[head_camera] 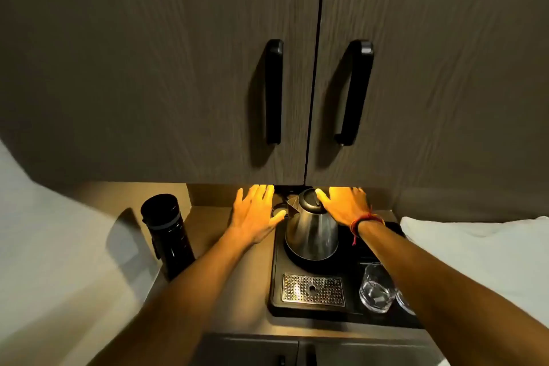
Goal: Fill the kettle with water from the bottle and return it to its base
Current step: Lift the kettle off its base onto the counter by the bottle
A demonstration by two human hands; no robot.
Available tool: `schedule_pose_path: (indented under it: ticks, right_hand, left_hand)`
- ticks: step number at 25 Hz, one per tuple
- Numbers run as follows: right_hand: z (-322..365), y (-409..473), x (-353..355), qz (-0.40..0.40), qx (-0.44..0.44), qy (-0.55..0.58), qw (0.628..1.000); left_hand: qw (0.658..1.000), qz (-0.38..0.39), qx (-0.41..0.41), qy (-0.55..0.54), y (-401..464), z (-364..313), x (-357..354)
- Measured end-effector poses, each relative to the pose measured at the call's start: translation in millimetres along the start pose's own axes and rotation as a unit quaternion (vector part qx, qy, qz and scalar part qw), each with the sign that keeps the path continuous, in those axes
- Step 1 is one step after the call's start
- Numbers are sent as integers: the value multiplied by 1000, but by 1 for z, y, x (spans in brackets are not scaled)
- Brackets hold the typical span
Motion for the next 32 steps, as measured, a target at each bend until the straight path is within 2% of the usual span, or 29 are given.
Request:
schedule_pose_path:
  ticks: [3, 8, 10, 12, 16, 19, 24, 28, 32]
  right_hand:
    - [-9, 13, -18, 117, -8, 18, 993]
    - [-13, 16, -27, 151, -52, 137, 978]
    - [-13, 13, -23, 155, -71, 152, 974]
    - [-24, 6, -22, 137, -99, 166, 971]
    - [-56, -9, -18, 100, -223, 299, 922]
    - [-55, -3, -13, 51, -197, 326, 923]
    - [-53, -5, -20, 39, -189, 357, 914]
    - [-52, -3, -23, 5, -201, 349, 915]
    - [-36, 3, -16, -14, -175, 341, 924]
  left_hand:
    - [1000, -2, 10, -2, 10, -10, -14]
    - [1000, 14, 15, -9, 14, -14, -18]
    - [1000, 13, 9, -5, 11, -12, -19]
    - [1000, 12, 5, -20, 9, -10, -17]
    - [999, 14, 7, -52, 5, 1, -12]
    - [998, 17, 14, -51, 2, 10, -14]
    - [998, 38, 28, -43, -3, 16, -17]
    - [999, 28, 7, -31, -6, 12, -12]
    - [1000, 5, 8, -25, -1, 17, 2]
Point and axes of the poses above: each hand's wrist, its own y-axis towards the middle knuckle, its own x-axis out of the back of the hand, z = x × y, the point moved 2 cm from there along y, towards the middle knuckle, and after that the axes turned 14 degrees about x, right-handed, at the moved point
